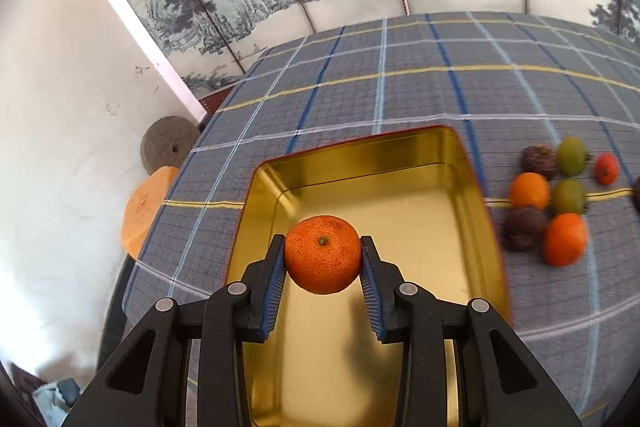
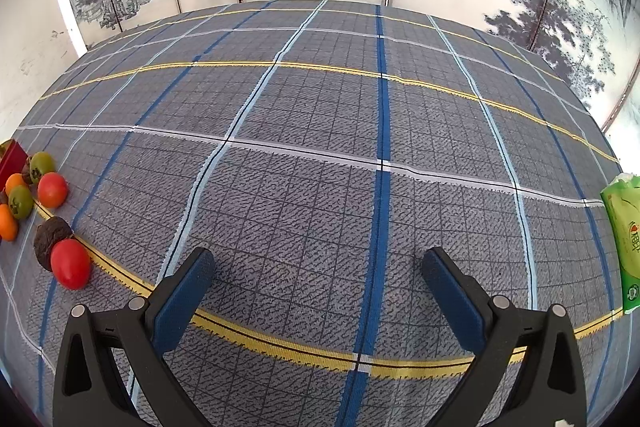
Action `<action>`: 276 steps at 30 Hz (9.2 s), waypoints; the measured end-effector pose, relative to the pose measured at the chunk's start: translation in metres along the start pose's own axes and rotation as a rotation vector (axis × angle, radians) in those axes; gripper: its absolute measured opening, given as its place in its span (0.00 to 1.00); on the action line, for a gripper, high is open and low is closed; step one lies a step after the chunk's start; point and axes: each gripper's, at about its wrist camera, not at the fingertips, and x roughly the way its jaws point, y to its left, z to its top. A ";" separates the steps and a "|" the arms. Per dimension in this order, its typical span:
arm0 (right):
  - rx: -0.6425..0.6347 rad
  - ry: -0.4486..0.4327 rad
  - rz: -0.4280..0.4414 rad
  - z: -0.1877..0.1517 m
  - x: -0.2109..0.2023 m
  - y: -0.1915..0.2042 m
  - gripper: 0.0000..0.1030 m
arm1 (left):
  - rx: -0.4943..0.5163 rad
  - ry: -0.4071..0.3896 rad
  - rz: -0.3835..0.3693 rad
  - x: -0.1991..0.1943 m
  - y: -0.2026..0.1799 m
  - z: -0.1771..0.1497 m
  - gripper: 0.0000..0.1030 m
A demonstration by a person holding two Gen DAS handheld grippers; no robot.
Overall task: Organize fruits
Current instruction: 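Lift the orange with the left gripper and carry it over the tin, then open the left gripper to drop the orange into the tin, withdraw, then grasp the dark brown fruit with the right gripper and lift it, then lower the brown fruit into the tin and open the right gripper, then reach the left gripper to another mandarin orange and grasp it, then lift the orange with the left gripper while the right gripper grasps a green fruit, then carry the orange into the tin and release it while the right gripper holds the green fruit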
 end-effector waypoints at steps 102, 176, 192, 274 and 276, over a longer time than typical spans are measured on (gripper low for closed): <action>-0.830 -0.113 0.712 0.021 -0.098 0.346 0.35 | -0.241 -0.086 -0.319 -0.120 -0.004 -0.117 0.65; -0.071 -0.266 0.474 -0.054 -0.070 -0.002 0.86 | -0.248 0.146 -0.418 0.019 -0.131 -0.010 0.41; -0.178 -0.258 0.559 -0.042 -0.089 0.039 0.83 | -0.216 0.081 -0.530 -0.073 -0.111 -0.060 0.38; -0.392 -0.027 0.526 -0.020 -0.027 0.243 0.33 | -0.146 0.041 -0.239 0.001 -0.012 -0.031 0.39; -0.391 -0.027 0.526 -0.020 -0.027 0.243 0.33 | -0.137 0.048 -0.235 0.003 -0.013 -0.025 0.39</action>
